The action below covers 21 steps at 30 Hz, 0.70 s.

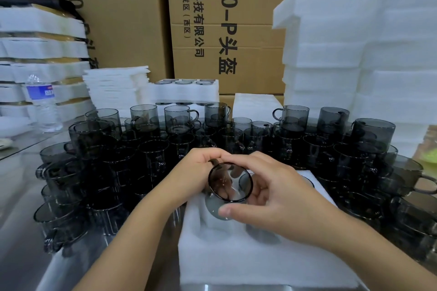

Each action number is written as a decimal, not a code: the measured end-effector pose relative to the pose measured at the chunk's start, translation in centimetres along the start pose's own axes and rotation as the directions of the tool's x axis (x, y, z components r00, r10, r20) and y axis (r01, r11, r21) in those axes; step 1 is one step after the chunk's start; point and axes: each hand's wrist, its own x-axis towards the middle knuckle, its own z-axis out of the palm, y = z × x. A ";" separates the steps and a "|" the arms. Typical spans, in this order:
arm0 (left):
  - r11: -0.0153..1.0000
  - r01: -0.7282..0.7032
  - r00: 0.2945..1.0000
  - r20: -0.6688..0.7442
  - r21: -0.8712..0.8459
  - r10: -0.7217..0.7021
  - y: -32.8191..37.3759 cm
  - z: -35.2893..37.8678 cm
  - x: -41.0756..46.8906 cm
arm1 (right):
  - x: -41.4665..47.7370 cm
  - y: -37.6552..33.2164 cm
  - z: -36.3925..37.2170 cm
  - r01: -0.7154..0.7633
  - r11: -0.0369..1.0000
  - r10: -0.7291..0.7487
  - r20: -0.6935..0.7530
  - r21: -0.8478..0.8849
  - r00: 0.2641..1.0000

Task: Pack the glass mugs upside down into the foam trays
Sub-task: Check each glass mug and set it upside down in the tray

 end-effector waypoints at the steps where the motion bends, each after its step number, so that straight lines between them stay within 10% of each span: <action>1: 1.000 0.010 1.000 0.021 0.017 -0.011 0.1 -0.2 0.0 | -0.1 -0.1 0.2 -0.009 1.000 0.009 -0.004 0.007 1.000; 21: 0.935 0.100 0.940 0.274 0.341 -0.201 1.3 -4.1 -2.0 | -0.3 -0.6 1.4 -0.042 0.994 0.055 0.132 -0.098 0.990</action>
